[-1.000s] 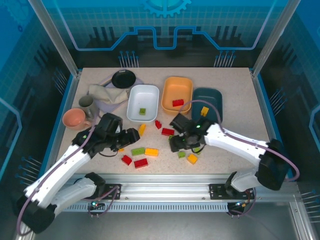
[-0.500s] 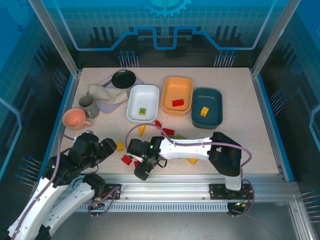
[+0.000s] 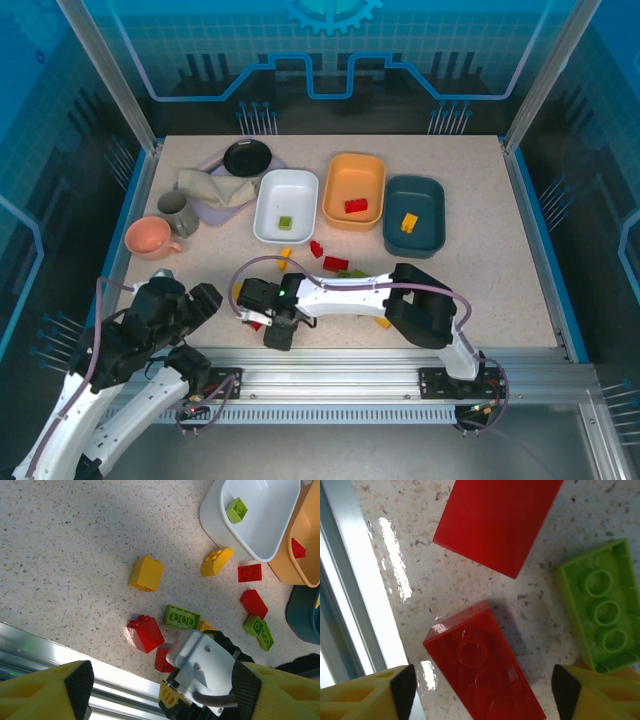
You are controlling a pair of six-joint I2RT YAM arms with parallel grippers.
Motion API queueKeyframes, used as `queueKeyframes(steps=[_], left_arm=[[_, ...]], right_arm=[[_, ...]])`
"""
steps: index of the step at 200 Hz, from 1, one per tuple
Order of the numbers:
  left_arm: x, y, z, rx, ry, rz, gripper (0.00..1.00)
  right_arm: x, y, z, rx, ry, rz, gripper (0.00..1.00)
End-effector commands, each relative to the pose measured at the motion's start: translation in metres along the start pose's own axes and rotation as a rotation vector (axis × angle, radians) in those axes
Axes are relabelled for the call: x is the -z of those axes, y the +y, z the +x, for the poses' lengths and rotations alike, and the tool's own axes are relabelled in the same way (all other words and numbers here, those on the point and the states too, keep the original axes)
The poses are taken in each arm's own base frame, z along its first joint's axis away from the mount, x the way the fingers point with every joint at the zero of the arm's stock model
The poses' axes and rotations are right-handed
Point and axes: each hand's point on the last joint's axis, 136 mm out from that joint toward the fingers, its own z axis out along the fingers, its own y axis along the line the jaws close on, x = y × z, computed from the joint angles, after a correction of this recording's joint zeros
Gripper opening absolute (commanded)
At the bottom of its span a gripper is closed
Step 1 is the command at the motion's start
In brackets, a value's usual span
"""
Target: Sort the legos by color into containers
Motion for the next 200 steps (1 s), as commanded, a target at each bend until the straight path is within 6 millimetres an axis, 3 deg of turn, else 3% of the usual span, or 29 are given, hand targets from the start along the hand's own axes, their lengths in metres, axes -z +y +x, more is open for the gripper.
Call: queueKeyframes(steps=[1,19,92,114,131,164,186,200], left_arm=[[0.009,0.001,-0.004,0.016,-0.022,0.009,0.77],[0.008,0.000,-0.003,0.016,-0.017,0.012,0.77],[0.000,-0.006,0.001,0.020,0.005,0.031,0.77],[-0.002,-0.011,0.001,0.008,0.012,0.045,0.76],[-0.004,-0.022,0.002,-0.015,0.028,0.077,0.76],[-0.013,-0.062,0.006,-0.080,0.090,0.184,0.76],[-0.023,-0.085,0.005,-0.105,0.116,0.225,0.76],[-0.031,-0.098,0.004,-0.120,0.128,0.236,0.76]], right_arm=[[-0.004,-0.003,-0.004,0.018,0.013,-0.023,0.71],[-0.010,-0.005,-0.004,0.012,0.030,-0.021,0.68],[-0.022,-0.016,0.002,-0.033,0.064,-0.038,0.41],[-0.007,-0.025,-0.006,-0.050,0.017,-0.019,0.29],[0.017,-0.041,-0.015,-0.103,-0.044,0.008,0.25],[0.081,-0.113,-0.012,-0.360,-0.192,0.079,0.24],[0.106,-0.179,0.015,-0.605,-0.238,0.129,0.23],[0.111,-0.221,0.039,-0.764,-0.238,0.170,0.22]])
